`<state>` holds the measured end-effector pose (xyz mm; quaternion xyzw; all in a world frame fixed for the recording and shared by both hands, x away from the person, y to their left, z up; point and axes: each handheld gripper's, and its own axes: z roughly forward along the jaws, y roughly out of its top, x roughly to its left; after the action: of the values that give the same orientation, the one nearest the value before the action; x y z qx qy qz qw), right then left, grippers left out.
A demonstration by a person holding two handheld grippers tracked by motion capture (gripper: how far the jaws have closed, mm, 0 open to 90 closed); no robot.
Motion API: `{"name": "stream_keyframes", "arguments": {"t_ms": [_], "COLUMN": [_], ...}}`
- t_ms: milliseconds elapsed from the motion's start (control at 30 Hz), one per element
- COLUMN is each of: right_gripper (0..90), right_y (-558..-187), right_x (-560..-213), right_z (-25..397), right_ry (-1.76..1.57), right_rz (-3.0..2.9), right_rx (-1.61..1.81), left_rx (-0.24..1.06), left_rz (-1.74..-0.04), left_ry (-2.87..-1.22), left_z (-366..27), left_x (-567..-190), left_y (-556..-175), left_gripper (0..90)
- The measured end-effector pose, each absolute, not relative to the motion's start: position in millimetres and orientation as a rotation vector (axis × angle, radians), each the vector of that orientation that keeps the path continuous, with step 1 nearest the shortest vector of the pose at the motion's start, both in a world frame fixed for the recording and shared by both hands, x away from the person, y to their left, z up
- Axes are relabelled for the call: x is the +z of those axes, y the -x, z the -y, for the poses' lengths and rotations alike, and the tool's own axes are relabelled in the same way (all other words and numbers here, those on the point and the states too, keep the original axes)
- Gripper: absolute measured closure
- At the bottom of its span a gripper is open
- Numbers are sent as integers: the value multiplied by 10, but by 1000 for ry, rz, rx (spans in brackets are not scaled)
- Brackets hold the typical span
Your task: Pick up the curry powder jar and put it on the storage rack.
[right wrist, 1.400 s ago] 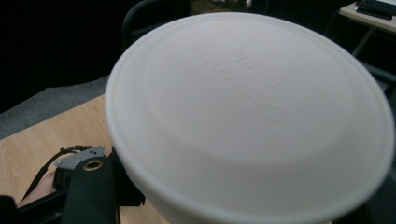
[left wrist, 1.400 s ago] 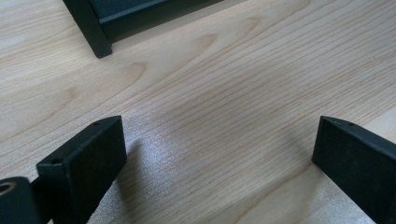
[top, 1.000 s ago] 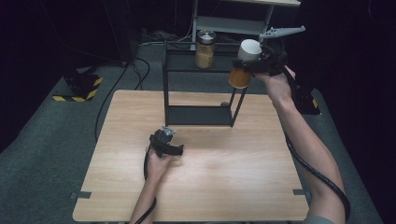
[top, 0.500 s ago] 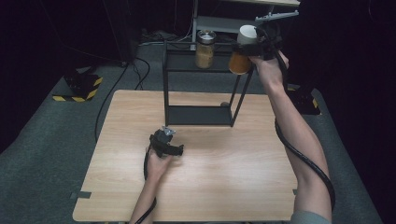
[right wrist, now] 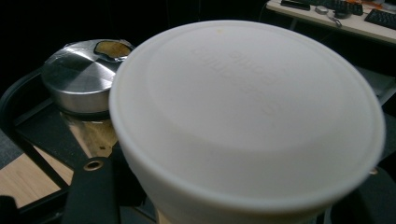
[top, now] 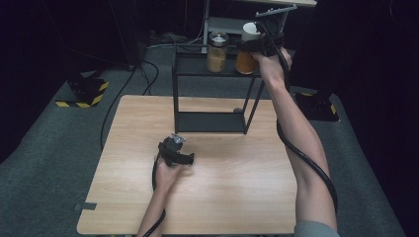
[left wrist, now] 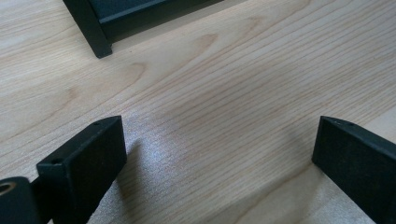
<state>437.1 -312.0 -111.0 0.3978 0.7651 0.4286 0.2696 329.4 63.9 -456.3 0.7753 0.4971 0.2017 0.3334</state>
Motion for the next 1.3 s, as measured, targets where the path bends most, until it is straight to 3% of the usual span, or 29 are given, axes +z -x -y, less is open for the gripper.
{"name": "stream_keyframes", "arguments": {"t_ms": [800,1100,1300], "right_gripper": [336,137,110], "right_y": [-4534,-4542,-4528], "right_x": [-1127,-1146,-1186], "right_z": [3064,3041,3091], "right_ry": [-1123,-1115,-1099], "right_rz": [-2078,-2084,-2087], "right_rx": [1132,1123,1153], "left_rx": [528,527,527], "left_rz": [-1298,-1297,-1297], "left_ry": [-2025,-2026,-2025], "left_z": [-638,-639,-639], "left_x": [-4562,-4561,-4563], "left_y": [-3293,-3294,-3293], "left_gripper": [28,28,28]}}
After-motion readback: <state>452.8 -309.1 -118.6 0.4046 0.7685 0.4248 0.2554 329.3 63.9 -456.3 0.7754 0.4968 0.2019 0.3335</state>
